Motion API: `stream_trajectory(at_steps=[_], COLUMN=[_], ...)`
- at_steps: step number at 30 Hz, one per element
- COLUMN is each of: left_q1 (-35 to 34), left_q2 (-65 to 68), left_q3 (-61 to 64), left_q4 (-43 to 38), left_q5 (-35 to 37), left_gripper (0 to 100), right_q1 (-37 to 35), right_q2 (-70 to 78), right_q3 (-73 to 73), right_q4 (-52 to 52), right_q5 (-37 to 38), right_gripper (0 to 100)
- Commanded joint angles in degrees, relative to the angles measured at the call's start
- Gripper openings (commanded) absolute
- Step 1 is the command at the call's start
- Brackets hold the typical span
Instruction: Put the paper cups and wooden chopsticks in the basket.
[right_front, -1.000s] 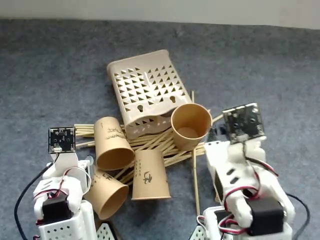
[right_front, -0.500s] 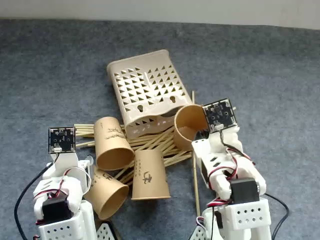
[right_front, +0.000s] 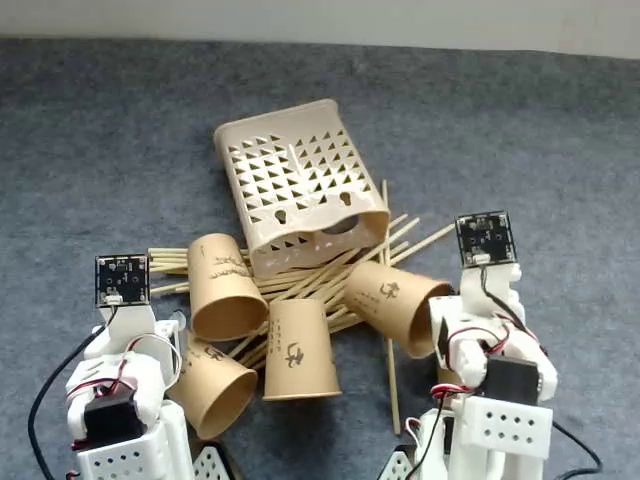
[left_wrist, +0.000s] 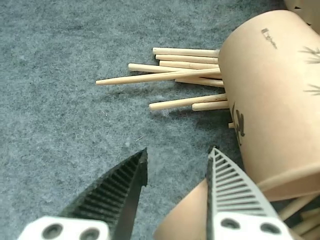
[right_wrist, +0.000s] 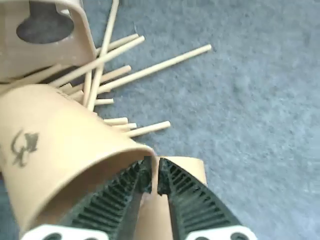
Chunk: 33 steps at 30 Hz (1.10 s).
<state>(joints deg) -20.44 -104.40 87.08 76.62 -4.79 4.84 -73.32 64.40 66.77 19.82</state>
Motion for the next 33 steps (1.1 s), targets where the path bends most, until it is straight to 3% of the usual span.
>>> stream_trajectory(at_steps=[1,13,25,33], left_q1=[-0.5,-0.5,-0.5,-0.5], left_q2=[-0.2,-0.2,-0.2,-0.2], left_q3=[-0.1,-0.1,0.0,0.0], left_q4=[-1.1,-1.1,-1.1,-1.1], left_q5=[0.4,0.4,0.4,0.4], left_gripper=[20,20,20,20], right_q1=[3.0,4.3,-7.2,-16.0], right_q2=[-1.1,-0.9,0.0,18.2], right_q3=[-8.0,-27.3,-30.7,-30.0], right_q4=[7.5,20.4,12.1,5.1], right_q5=[2.5,2.5,2.5,2.4], right_gripper=[3.5,3.7,14.9,15.3])
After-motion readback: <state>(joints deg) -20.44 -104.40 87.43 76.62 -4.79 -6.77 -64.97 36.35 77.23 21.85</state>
